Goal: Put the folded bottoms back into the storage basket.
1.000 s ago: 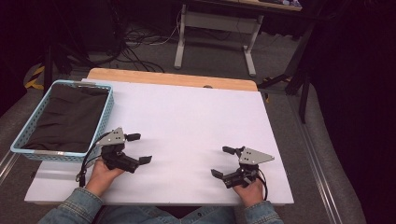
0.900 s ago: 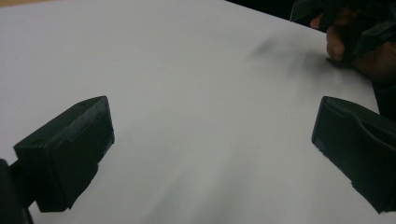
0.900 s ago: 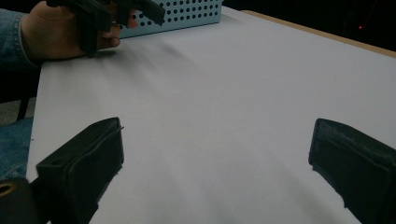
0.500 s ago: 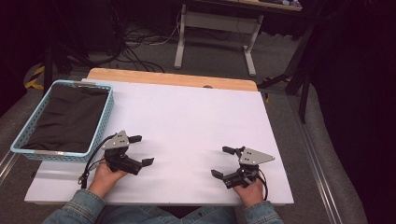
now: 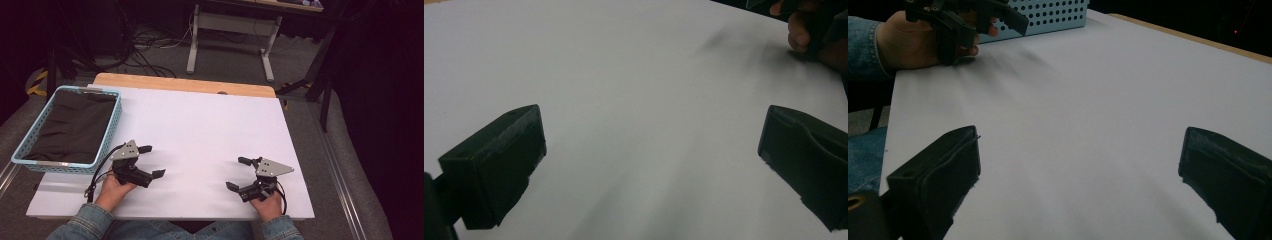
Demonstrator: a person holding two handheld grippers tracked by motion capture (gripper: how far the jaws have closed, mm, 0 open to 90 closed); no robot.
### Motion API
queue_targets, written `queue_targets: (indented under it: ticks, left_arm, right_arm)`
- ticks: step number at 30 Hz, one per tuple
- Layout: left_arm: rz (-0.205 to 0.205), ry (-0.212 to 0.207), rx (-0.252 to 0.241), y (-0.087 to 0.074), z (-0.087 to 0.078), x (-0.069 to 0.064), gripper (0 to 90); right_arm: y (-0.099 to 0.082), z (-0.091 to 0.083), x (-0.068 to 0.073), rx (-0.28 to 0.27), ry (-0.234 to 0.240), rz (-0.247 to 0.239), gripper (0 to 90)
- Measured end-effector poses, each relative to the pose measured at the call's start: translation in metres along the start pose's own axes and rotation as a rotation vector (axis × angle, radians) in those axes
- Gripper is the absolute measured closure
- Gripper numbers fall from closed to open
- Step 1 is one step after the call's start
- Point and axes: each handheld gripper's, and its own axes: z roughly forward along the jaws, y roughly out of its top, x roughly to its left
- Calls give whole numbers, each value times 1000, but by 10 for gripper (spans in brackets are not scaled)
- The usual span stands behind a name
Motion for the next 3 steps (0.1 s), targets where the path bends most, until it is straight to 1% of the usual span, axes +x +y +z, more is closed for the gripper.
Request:
queue_targets:
  ticks: [3]
  left_arm:
    - [-3, -5, -2, 0, 0, 0, 0]
  right_arm:
    - [0, 0, 0, -1, 0, -1, 35]
